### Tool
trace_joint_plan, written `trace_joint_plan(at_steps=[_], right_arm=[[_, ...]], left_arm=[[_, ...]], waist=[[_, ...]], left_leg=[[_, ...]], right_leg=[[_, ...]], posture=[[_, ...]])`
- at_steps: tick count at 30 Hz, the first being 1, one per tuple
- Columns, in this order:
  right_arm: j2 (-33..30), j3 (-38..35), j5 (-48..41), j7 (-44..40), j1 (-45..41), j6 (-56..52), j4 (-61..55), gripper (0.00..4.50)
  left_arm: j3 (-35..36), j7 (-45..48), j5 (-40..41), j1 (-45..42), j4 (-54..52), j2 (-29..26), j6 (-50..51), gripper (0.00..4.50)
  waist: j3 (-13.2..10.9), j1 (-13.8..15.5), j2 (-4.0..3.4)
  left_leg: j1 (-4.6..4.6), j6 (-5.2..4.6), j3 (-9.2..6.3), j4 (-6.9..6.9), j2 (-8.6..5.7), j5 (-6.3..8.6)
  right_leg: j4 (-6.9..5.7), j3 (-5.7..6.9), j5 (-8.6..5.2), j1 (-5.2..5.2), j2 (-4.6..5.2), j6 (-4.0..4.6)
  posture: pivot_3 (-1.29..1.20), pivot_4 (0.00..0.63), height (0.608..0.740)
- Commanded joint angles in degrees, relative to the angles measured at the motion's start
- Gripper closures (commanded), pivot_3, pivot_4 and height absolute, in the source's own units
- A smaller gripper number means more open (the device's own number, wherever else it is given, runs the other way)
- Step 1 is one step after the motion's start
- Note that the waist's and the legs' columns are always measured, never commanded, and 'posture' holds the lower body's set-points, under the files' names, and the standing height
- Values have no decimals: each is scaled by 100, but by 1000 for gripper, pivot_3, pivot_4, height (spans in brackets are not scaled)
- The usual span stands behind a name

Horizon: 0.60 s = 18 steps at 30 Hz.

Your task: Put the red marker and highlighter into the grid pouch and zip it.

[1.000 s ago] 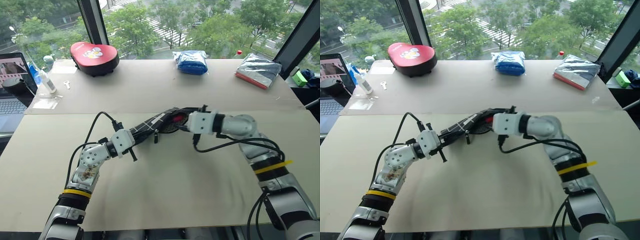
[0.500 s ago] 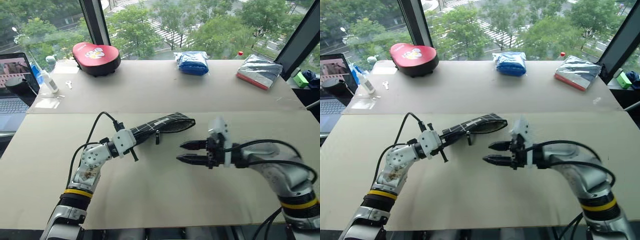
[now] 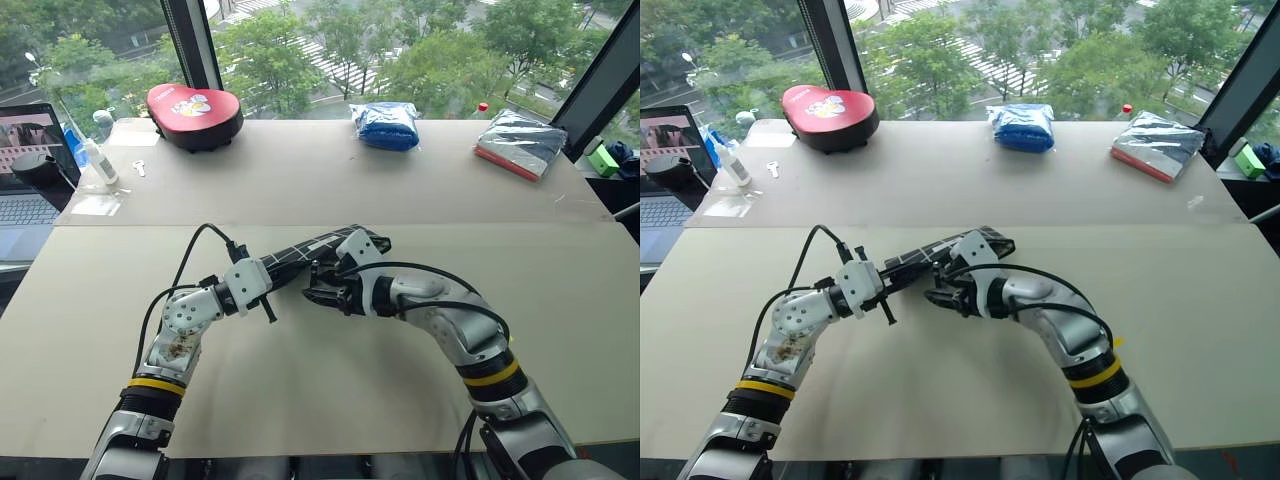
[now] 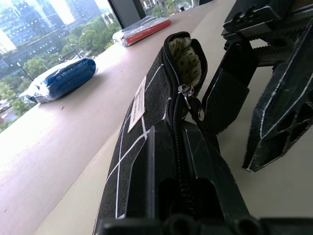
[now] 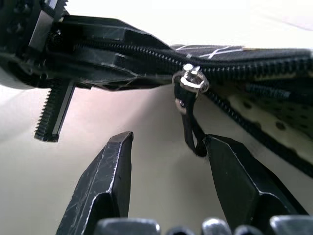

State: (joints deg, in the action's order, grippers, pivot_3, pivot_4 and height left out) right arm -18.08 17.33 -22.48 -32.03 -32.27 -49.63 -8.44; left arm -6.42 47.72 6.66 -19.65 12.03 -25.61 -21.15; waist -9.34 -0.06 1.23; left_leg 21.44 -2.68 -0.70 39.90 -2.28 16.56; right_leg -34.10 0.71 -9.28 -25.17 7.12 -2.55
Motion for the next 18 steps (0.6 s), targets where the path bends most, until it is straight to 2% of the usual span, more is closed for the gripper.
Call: trace_joint_plan(at_steps=[1, 6, 9, 14, 15, 18], right_arm=[[191, -16, 139, -26, -226, 294, 30, 1886], [293, -66, 213, -43, -246, 317, 55, 1886], [300, -132, 222, -71, -208, 360, 45, 2550], [187, -279, 140, -190, -139, 322, -86, 4250], [150, -321, 120, -209, -129, 300, -107, 4456], [81, -399, 90, -253, -107, 266, -142, 4456]], left_arm=[[65, -24, 11, -94, -104, -35, -105, 4500], [69, -6, 21, -93, -89, -45, -121, 4500], [65, 3, 21, -89, -91, -48, -122, 4500], [59, 13, 21, -83, -103, -49, -120, 4500], [58, 16, 21, -83, -105, -50, -119, 4500], [56, 22, 21, -84, -105, -51, -121, 4500]], waist=[[0, -20, 0], [0, -45, 0], [0, -61, 0], [0, -62, 0], [0, -62, -1], [0, -62, -1]], left_leg=[[0, 0, 0, 0, 0, 0], [0, 1, -1, -2, 0, -1], [0, 1, -1, -2, 0, -1], [0, 1, -1, -3, 1, -1], [0, 1, -1, -3, 1, 0], [0, 1, -1, -2, 1, 0]], right_leg=[[0, 0, 0, 0, -2, 0], [-4, 1, 0, -1, -8, 0], [-4, 1, 0, -1, -8, 0], [-3, 1, 0, -1, -8, 0], [-3, 1, 0, -1, -8, 0], [-3, 1, 0, 0, -8, 0]], posture=[[0, 150, 740], [0, 150, 740], [0, 150, 740], [0, 150, 740], [0, 150, 740], [0, 150, 740]])
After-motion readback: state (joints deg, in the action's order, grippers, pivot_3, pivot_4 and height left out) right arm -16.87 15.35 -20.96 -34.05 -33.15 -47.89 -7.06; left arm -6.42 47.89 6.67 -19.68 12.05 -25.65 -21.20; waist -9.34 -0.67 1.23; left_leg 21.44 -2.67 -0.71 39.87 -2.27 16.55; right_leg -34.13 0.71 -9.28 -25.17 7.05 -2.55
